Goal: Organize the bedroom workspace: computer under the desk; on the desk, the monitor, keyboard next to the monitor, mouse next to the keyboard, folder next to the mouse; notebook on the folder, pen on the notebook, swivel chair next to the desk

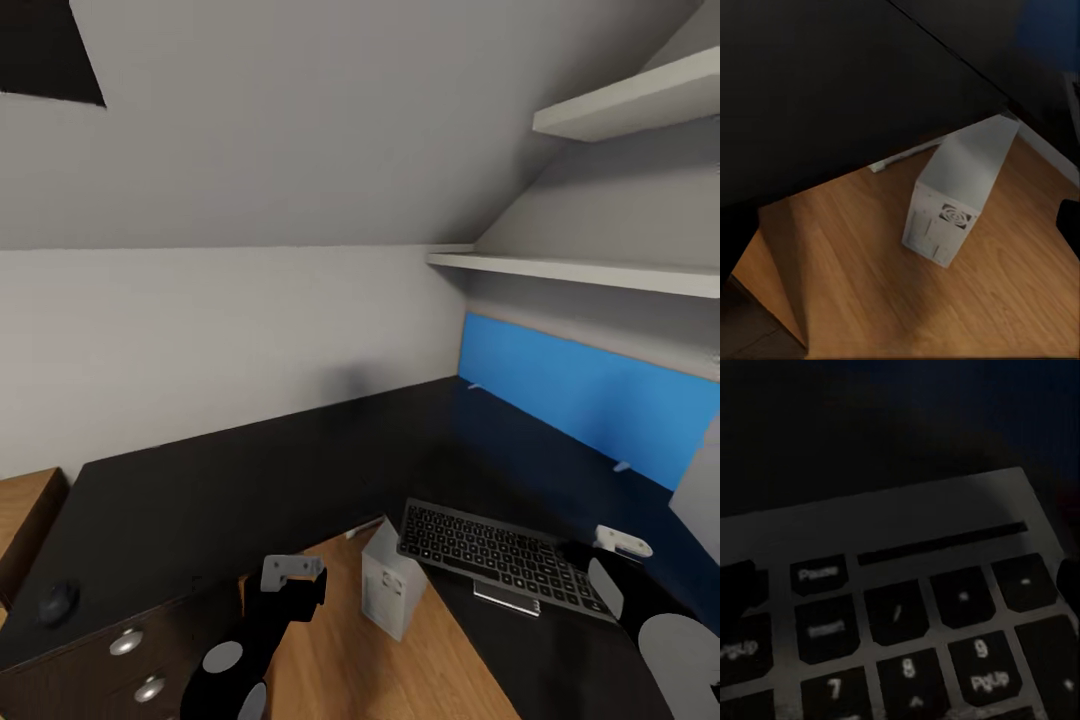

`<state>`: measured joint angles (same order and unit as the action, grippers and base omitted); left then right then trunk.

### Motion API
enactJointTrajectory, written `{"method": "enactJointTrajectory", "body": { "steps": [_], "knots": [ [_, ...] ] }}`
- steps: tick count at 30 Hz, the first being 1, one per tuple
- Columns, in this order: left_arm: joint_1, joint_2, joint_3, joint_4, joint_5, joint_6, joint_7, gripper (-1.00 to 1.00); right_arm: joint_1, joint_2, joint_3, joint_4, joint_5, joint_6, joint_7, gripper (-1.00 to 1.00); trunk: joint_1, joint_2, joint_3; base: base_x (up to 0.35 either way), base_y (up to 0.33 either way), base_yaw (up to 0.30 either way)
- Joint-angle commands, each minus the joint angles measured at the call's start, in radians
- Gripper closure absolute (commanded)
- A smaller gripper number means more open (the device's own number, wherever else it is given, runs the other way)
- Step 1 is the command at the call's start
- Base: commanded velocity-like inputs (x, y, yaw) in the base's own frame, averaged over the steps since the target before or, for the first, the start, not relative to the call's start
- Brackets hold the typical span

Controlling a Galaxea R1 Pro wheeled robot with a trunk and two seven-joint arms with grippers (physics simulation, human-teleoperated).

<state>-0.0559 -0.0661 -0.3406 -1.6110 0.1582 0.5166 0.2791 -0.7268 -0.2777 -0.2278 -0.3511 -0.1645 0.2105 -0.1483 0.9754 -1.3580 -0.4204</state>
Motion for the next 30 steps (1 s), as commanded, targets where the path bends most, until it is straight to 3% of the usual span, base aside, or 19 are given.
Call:
{"method": "enactJointTrajectory", "body": {
  "steps": [1, 9, 30],
  "knots": [
    [-0.001, 0.0, -0.001, -0.001, 0.011, 0.003, 0.009, -1.0, 0.0, 0.0, 0.001, -0.002, -0.009, 0.004, -0.004, -1.0, 0.0, -0.001, -0.001, -0.113, 0.0, 0.0],
    [-0.001, 0.0, -0.001, -0.001, 0.01, 0.003, 0.009, -1.0, 0.0, 0.0, 0.001, -0.005, -0.007, -0.002, -0.002, -1.0, 0.0, -0.001, -0.001, -0.028, 0.0, 0.0],
    [-0.001, -0.001, -0.004, -0.001, 0.009, 0.002, 0.009, -1.0, 0.0, 0.0, -0.001, -0.016, -0.008, -0.06, 0.002, -1.0, 0.0, -0.001, -0.001, 0.159, 0.0, 0.0]
  ]
}}
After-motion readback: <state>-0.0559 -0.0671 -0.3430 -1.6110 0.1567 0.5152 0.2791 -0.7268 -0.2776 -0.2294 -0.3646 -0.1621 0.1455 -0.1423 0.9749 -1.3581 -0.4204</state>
